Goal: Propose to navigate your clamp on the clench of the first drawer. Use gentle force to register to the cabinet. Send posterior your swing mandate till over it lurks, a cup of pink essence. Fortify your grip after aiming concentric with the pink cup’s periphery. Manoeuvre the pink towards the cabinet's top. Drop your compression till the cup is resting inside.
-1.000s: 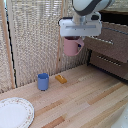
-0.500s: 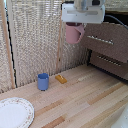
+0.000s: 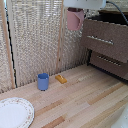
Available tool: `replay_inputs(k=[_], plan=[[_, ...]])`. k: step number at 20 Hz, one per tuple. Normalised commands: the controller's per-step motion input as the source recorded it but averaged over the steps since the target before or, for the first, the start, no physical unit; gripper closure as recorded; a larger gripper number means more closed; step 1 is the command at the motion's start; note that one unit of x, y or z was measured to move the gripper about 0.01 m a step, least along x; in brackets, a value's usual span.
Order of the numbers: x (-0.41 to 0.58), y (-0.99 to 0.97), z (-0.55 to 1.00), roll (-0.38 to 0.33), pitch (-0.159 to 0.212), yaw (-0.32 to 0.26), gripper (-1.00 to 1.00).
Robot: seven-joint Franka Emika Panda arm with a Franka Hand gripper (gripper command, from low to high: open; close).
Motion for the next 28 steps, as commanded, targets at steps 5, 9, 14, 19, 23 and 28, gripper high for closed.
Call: replay_inputs(k=[5, 9, 14, 19, 23, 28], plan=[[0.105, -0.43, 0.71, 0.094, 0.15, -0.166, 1.0], [0.062, -0.67, 0.74, 0.071, 0.155, -0.104, 1.0], [0.091, -0.63, 0.67, 0.135, 0.114, -0.076, 1.0], [0.306, -0.39, 0.44, 0.247, 0.012, -0.081, 1.0], [0.312, -0.39, 0.45, 0.241, 0.009, -0.082, 1.0], [0.277, -0.58, 0.74, 0.138, 0.032, -0.076, 1.0]])
